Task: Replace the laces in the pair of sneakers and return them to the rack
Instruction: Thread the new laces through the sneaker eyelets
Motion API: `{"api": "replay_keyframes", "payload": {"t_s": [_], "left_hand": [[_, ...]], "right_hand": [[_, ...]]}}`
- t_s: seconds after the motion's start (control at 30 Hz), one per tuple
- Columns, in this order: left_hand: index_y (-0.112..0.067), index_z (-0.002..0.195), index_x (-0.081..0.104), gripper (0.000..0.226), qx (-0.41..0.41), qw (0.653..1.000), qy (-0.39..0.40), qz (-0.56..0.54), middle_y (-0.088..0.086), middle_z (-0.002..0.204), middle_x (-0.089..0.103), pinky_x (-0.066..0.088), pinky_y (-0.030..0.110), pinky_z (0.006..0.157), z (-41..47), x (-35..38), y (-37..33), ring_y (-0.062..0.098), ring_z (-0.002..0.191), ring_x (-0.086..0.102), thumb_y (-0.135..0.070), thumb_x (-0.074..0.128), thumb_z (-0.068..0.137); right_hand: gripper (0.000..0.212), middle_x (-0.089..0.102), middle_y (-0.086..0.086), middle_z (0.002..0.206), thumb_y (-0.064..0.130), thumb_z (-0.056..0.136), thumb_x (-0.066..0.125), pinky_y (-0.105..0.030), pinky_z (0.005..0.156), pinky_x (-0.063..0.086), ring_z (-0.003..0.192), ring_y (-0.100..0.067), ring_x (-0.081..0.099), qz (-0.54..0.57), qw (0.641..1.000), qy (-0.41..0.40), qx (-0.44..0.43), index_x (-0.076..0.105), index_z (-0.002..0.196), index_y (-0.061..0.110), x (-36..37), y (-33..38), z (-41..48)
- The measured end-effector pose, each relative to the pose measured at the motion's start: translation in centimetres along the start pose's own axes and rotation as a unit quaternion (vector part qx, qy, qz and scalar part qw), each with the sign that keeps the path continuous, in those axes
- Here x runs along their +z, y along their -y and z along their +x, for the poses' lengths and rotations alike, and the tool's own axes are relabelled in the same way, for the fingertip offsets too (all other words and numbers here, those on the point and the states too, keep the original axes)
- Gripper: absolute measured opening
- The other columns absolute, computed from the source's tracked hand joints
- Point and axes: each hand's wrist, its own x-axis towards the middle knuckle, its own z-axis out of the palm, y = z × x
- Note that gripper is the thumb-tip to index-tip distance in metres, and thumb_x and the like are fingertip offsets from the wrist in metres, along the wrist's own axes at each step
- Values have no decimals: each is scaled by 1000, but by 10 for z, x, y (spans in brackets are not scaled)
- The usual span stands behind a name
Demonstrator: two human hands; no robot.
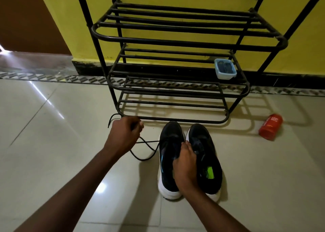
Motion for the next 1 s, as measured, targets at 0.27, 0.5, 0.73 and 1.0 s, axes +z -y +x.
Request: {"api": "replay_keyframes", "payload": {"t_s": [0.27,0.5,0.73,1.0], "left_hand": [[-19,64,66,22,-144,947,253,137,2,62,67,57,28,59,-28,42,28,17,63,71,-22,71,86],[-21,90,66,9,-60,930,134,337,4,94,69,43,33,82,-15,60,16,28,96,67,-30,68,89],[-24,123,62,36,139,908,227,324,2,124,52,51,40,87,20,80,46,26,117,53,-10,61,90],[-17,112,52,29,111,925,185,313,4,117,55,40,41,95,22,86,44,27,114,55,-4,56,87]], "right_hand": [[59,44,-10,152,-4,88,56,-25,118,23,140,-25,42,63,998,-14,-6,46,146,4,-1,1,-1],[43,55,-10,139,10,90,60,-20,110,32,129,-24,51,33,997,25,-62,59,132,2,-12,0,20],[32,70,-9,109,10,87,69,-33,90,57,100,-24,68,44,997,-4,-59,66,119,11,-18,0,37],[27,71,-4,100,4,87,68,-31,79,61,90,-17,70,106,994,-28,-24,67,112,13,-12,-5,35]]}}
